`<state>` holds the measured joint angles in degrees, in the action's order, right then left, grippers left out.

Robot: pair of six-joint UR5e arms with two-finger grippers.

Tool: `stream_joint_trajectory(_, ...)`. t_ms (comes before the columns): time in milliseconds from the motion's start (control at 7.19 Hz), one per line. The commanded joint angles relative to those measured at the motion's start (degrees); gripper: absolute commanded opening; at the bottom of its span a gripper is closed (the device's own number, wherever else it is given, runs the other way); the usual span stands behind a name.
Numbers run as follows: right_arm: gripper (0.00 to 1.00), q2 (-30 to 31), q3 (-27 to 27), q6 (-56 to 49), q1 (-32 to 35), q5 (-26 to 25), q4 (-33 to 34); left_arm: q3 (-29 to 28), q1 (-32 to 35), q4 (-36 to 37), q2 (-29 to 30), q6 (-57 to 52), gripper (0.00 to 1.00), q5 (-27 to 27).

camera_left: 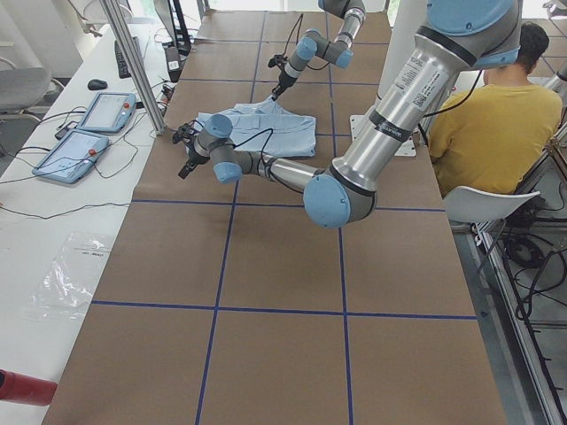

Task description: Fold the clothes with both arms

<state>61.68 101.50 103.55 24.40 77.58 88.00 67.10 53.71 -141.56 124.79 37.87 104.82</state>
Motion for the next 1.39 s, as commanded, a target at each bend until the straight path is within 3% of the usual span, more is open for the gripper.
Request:
stream_joint_trajectory(0, 1.00, -0.2, 1.0, -10.5, 1.7, 0.6, 0.3, 2.2, -1.2, 0.5, -0.4, 3.5, 1.00, 2.9)
stream_joint_trajectory(278, 1.00, -7.4, 0.5, -15.2, 2.8, 4.1, 10.2, 2.3, -1.8, 0.4, -0.4, 3.5, 1.00, 2.9)
stream_joint_trajectory(417, 1.00, -13.0, -2.3, -15.3, 1.4, 4.2, 15.7, 2.3, -1.8, 0.2, -0.4, 3.5, 1.00, 2.9)
stream_joint_trajectory(695, 1.00, -18.3, -9.6, -17.7, -2.4, 4.2, 20.3, 2.3, -1.8, -0.2, -1.0, 3.5, 1.00, 2.9)
stream_joint_trajectory(834, 0.99, -19.9, -10.0, -21.3, -3.8, 4.3, 23.9, 2.3, -1.8, -0.3, -1.2, 3.5, 1.00, 2.8)
stream_joint_trajectory(973, 0.90, -22.9, -9.3, -24.9, -3.8, 5.6, 27.2, 2.5, -1.8, -0.2, -1.3, 3.5, 1.00, 2.8)
stream_joint_trajectory(1251, 0.89, -23.6, -8.7, -25.4, 0.1, 6.4, 18.6, 2.7, -1.8, -0.4, -1.9, 3.5, 1.00, 2.8)
